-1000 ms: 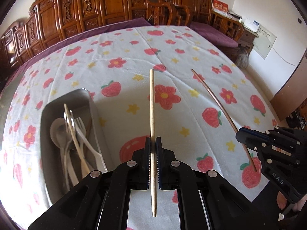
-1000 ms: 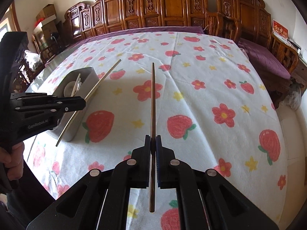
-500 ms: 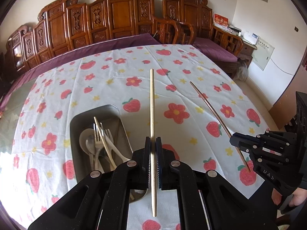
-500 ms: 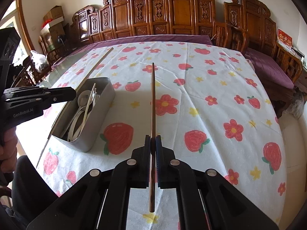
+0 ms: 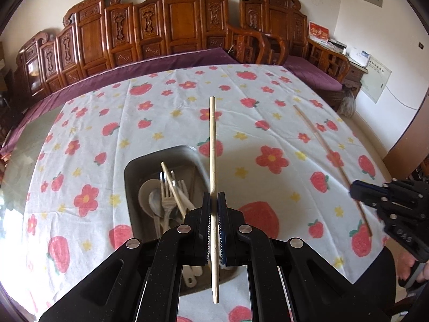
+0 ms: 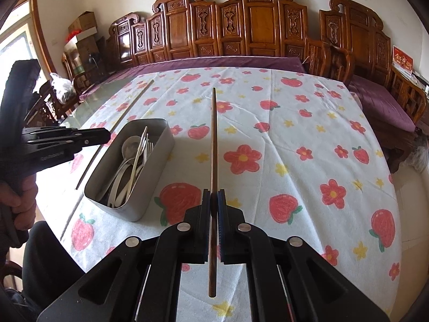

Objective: Organize utensils
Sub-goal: 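Carry the light chopstick over the tray with the left tool while the right tool carries its chopstick, then lower the light chopstick into the tray and open the left tool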

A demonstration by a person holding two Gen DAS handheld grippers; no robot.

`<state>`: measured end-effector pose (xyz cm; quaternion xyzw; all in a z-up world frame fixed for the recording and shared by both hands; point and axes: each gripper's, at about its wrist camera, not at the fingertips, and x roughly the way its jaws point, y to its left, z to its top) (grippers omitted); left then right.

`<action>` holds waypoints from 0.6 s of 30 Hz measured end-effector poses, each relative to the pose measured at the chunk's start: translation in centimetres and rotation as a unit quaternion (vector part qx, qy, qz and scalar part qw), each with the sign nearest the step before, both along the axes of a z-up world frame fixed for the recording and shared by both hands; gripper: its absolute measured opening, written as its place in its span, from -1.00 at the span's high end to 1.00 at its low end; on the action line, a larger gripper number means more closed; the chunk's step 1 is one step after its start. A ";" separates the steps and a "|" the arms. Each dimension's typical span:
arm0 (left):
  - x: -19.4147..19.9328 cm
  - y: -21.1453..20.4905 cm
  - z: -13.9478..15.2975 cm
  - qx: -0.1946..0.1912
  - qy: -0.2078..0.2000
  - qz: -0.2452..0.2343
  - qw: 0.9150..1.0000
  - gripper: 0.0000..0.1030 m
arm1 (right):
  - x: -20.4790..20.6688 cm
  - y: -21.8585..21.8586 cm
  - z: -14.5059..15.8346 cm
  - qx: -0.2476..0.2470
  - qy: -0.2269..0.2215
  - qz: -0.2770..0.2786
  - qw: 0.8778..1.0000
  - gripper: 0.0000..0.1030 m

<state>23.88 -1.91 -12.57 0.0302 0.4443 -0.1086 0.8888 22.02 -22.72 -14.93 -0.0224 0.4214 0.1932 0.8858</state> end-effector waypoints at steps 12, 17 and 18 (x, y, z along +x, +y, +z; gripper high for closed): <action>1.9 2.4 -5.2 0.015 0.049 0.023 0.998 0.91 | 0.4 0.4 -0.9 0.000 0.010 0.005 1.000 0.88; 2.4 2.3 -6.9 0.016 0.065 0.023 0.997 0.91 | 0.7 0.6 -1.3 -0.002 0.015 0.007 1.000 0.88; 2.5 2.3 -7.1 0.016 0.067 0.024 0.997 0.91 | 0.8 0.7 -1.4 -0.002 0.016 0.008 1.000 0.88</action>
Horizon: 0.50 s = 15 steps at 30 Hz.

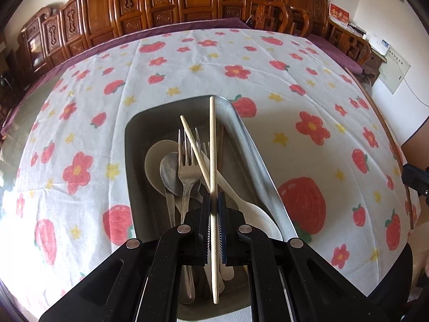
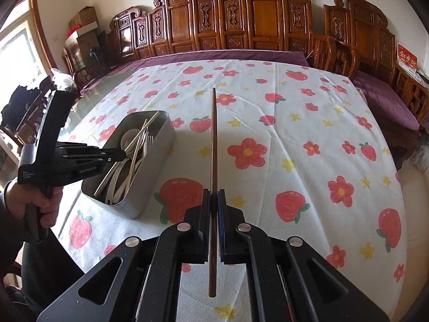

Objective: Organize utensils
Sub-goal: 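Lower the light chopstick into the tray and open the left tool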

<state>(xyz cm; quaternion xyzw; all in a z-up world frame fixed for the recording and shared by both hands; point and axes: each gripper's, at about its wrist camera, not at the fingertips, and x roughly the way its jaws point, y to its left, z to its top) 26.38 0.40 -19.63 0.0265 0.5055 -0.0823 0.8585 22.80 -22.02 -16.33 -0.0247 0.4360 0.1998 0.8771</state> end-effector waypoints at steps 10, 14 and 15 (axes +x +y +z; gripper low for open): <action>0.7 -0.8 -1.1 -0.005 0.013 -0.005 1.000 0.91 | 0.5 1.1 -0.6 0.000 0.009 0.011 1.000 0.88; 0.5 -0.8 -1.0 -0.005 0.010 -0.007 1.000 0.88 | 0.7 2.1 -0.6 0.000 0.010 0.020 1.000 0.88; 0.4 -0.6 -0.8 -0.006 0.009 -0.005 1.000 0.88 | 0.7 2.4 -0.6 0.000 0.010 0.022 1.000 0.88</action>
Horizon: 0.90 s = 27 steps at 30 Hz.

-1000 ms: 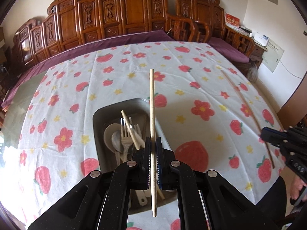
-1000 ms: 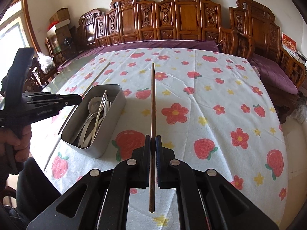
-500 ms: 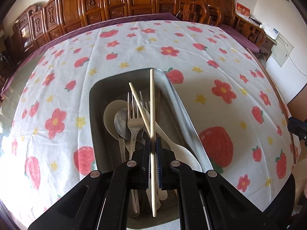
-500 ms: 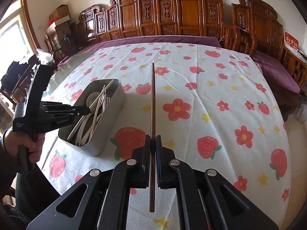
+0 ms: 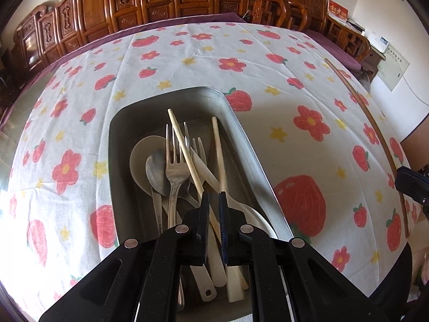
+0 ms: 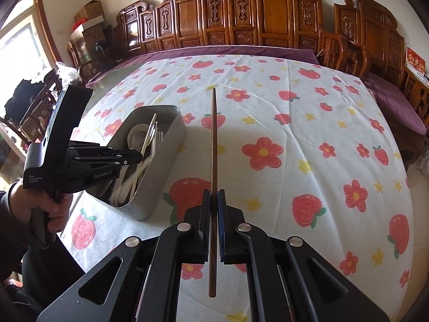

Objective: Organize utensils
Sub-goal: 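Lower the light chopstick into the tray and open the left tool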

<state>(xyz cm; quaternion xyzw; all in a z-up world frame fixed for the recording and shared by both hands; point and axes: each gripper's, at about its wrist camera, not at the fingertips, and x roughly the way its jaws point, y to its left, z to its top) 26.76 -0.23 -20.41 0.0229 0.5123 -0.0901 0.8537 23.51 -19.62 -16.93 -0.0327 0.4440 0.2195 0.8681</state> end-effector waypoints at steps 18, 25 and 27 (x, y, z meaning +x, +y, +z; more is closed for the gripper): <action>-4.1 4.9 6.0 -0.016 -0.062 0.025 0.998 0.83 | 0.5 6.4 0.5 0.009 0.002 0.041 0.999 0.88; -5.1 6.7 7.2 -0.017 -0.075 0.039 0.996 0.55 | 1.2 8.5 0.2 0.024 0.018 0.050 0.998 0.88; -5.4 7.2 7.4 -0.017 -0.079 0.046 0.996 0.35 | 1.4 9.1 0.0 0.029 0.023 0.052 0.998 0.88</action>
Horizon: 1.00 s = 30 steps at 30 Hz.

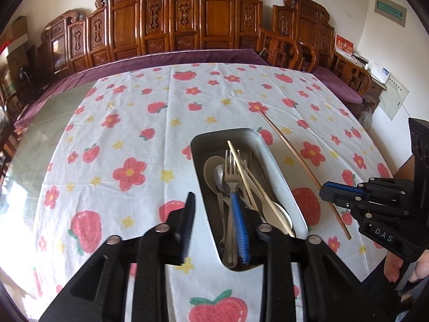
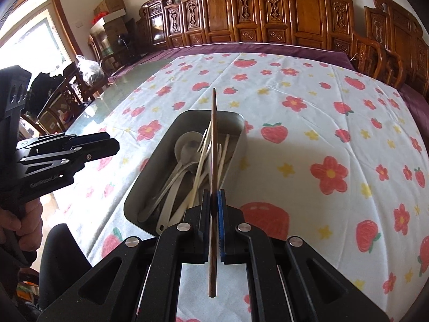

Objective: Organize utensils
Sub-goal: 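Lower the light chopstick into the tray and open the left tool, then lower the dark chopstick into the tray and open the right tool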

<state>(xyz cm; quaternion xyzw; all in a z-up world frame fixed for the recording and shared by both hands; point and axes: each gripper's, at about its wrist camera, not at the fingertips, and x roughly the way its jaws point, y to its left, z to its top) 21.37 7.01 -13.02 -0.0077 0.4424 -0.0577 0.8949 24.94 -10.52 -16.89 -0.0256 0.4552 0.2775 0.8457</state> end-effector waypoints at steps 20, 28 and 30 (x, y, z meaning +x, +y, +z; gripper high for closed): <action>-1.5 5.2 -0.4 -0.001 -0.003 0.054 0.999 -0.37 | 3.1 6.3 -3.9 0.016 0.063 0.009 0.998 0.88; -1.5 5.4 -0.5 -0.002 -0.003 0.055 0.998 -0.37 | 3.5 7.5 -5.0 -0.001 0.072 0.008 0.997 0.88; -1.5 5.4 -0.5 -0.001 -0.003 0.055 0.998 -0.37 | 3.5 7.7 -5.1 -0.002 0.073 0.009 0.997 0.88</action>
